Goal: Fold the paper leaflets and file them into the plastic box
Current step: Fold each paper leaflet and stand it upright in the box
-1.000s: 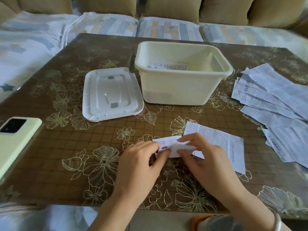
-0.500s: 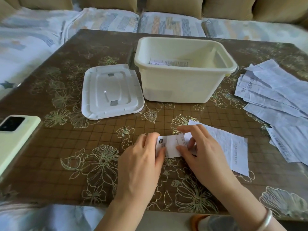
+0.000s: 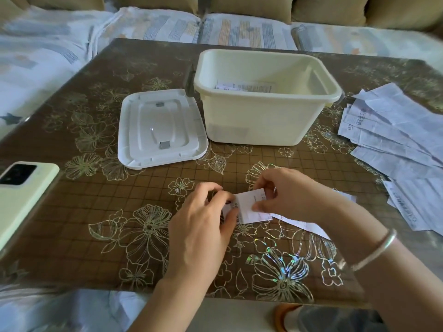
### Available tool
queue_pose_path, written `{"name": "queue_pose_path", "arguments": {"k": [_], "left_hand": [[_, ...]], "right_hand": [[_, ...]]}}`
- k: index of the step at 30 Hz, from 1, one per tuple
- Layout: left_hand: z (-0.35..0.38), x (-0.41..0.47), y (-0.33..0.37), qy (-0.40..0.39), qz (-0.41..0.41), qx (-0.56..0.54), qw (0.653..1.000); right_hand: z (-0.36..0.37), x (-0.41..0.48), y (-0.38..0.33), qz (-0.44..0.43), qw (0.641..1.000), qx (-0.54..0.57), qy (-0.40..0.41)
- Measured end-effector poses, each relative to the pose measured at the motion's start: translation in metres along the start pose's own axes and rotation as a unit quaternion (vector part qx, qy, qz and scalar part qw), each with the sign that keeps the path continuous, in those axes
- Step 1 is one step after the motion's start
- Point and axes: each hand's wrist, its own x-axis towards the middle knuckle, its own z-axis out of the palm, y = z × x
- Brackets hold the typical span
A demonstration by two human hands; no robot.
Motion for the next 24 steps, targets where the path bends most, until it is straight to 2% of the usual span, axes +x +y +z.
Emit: {"name": "queue_pose_path", "arguments": {"k": [2, 6, 9, 12, 15, 18, 21, 24], "left_hand": [[0.0, 0.0, -0.001, -0.001, 0.003, -0.006, 1.0], [-0.002, 0.003, -0.002, -0.02, -0.008, -0.029, 0.999], [-0.014, 0.014, -0.003, -0.058, -0.021, -0.071, 0.996], [-0.043, 0.039, 0.004, -0.08, -0.033, -0.171, 0.981], [-0.074, 0.074, 0.016, -0.07, -0.046, -0.238, 0.968], [-0.099, 0.119, 0.024, -0.025, -0.058, -0.282, 0.957], [-0.113, 0.168, 0.034, -0.03, -0.083, -0.32, 0.943], [-0.115, 0.213, 0.044, -0.073, -0.107, -0.346, 0.929]], "right_hand": [[-0.006, 0.003, -0.002, 0.006, 0.999, -0.027, -0.021], [-0.007, -0.001, -0.008, 0.0, 0.998, -0.057, -0.014], [-0.011, -0.007, -0.01, -0.028, 1.0, -0.011, 0.004], [-0.033, -0.01, -0.012, -0.065, 0.995, 0.063, 0.029], [-0.062, -0.009, -0.017, -0.087, 0.981, 0.127, 0.115], [-0.09, -0.003, -0.018, -0.168, 0.94, 0.02, 0.296], [-0.111, 0.015, -0.018, -0.238, 0.919, -0.052, 0.31], [-0.127, 0.049, -0.016, -0.251, 0.896, -0.108, 0.351]]}}
